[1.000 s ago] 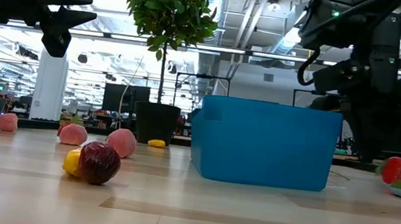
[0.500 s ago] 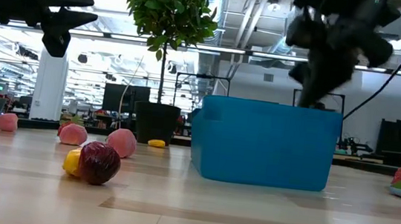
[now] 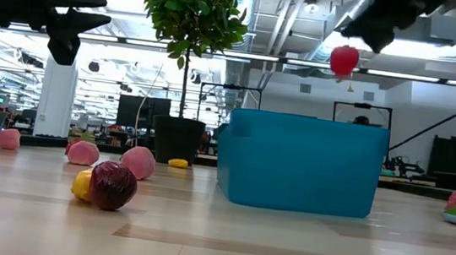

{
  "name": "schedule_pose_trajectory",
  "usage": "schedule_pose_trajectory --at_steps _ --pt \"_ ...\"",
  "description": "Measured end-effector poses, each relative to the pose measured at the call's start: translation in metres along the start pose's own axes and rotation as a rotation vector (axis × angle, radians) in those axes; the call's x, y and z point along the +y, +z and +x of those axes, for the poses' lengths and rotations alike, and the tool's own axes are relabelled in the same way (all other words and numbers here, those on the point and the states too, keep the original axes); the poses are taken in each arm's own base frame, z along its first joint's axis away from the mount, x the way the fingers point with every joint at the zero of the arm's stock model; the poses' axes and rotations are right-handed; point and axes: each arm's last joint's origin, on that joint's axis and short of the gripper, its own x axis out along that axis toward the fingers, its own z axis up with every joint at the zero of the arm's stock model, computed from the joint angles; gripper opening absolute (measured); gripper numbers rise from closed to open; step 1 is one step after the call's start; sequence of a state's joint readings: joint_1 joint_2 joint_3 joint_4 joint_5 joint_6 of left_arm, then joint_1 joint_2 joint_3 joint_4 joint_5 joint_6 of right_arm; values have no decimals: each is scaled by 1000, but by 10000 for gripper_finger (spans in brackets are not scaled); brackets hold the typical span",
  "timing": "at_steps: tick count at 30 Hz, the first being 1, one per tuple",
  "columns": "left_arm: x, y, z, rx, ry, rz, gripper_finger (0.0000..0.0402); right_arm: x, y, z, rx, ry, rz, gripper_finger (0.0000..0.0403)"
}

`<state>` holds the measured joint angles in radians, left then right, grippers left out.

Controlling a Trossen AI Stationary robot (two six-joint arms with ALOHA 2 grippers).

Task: Pick and placing Produce into tupperware
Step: Put the strawberry into the blue bin

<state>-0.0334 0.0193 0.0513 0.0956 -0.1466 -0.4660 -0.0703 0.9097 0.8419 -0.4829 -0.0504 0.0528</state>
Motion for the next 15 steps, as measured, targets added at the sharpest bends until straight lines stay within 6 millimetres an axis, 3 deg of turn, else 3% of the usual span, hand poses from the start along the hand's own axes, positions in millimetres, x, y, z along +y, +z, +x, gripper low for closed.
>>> schedule_pose_trajectory --at_steps 4,15 --pt "0 0 0 -8 16 0 109 4 -3 -14 -134 42 12 10" --pt "-2 4 0 -38 -18 28 109 11 -46 -38 -473 198 101 10"
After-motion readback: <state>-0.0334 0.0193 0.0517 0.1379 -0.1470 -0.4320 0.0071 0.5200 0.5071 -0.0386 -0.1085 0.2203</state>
